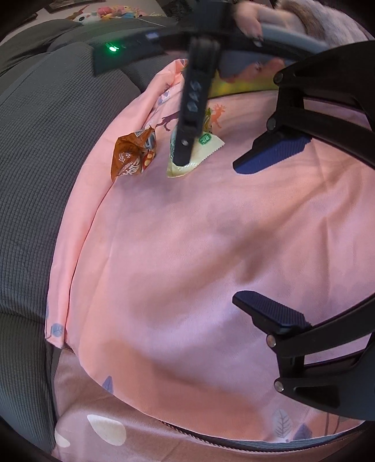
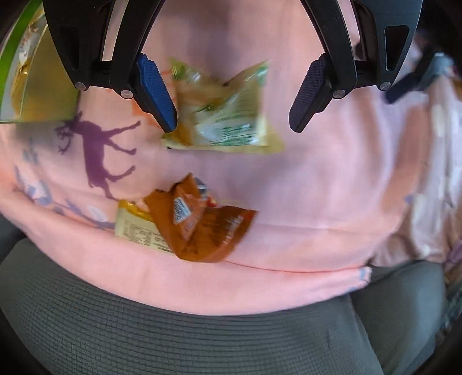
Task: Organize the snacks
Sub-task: 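Move the right gripper to the pale green wrapper and grasp it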
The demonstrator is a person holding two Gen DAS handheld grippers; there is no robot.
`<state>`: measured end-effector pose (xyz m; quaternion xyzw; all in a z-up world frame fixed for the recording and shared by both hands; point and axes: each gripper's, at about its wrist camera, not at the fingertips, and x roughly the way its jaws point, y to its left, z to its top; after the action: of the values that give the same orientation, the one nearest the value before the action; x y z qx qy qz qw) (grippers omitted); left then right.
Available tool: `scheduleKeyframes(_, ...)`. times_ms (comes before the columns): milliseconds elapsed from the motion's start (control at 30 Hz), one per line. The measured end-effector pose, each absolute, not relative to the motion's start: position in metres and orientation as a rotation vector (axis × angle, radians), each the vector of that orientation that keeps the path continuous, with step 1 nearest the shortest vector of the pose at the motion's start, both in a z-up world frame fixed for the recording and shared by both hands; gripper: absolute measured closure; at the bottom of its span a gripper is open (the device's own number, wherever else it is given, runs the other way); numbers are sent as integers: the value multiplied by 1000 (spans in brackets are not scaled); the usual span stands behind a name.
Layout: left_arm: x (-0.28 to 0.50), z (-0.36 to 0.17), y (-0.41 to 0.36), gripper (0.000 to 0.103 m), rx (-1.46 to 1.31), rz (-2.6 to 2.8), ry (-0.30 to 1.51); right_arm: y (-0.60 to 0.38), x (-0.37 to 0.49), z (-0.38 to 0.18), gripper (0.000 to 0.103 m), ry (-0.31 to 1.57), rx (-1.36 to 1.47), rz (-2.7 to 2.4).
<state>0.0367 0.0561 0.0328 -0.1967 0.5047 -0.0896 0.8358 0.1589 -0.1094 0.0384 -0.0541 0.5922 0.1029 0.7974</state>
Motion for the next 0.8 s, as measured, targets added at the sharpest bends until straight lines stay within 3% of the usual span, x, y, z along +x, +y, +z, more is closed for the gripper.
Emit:
scheduleKeyframes(67,38,31,56,20,-414,-189,1072,-121,155,31,26,1265,-12,228)
scheduleKeyframes(100,39,31,55,20,-414,-191,1074,-128,152,28,37,1266,40,231)
scheduleKeyframes(167,39,31,53,20,-411,-199,1075,-138,144,30,45,1221,67,224)
scheduleKeyframes(267,39,31,53,20,-411,-205,1073,-148,131,36,49,1215,140,243)
scheduleKeyframes(567,30,36,48,21,-447,-266,1058,-142,74,39,49,1270,154,292)
scheduleKeyframes(733,26,39,42,25,-496,-343,1042,-172,68,55,33,1224,251,280)
scheduleKeyframes(800,25,39,38,25,-544,-410,1034,-182,67,59,32,1198,277,277)
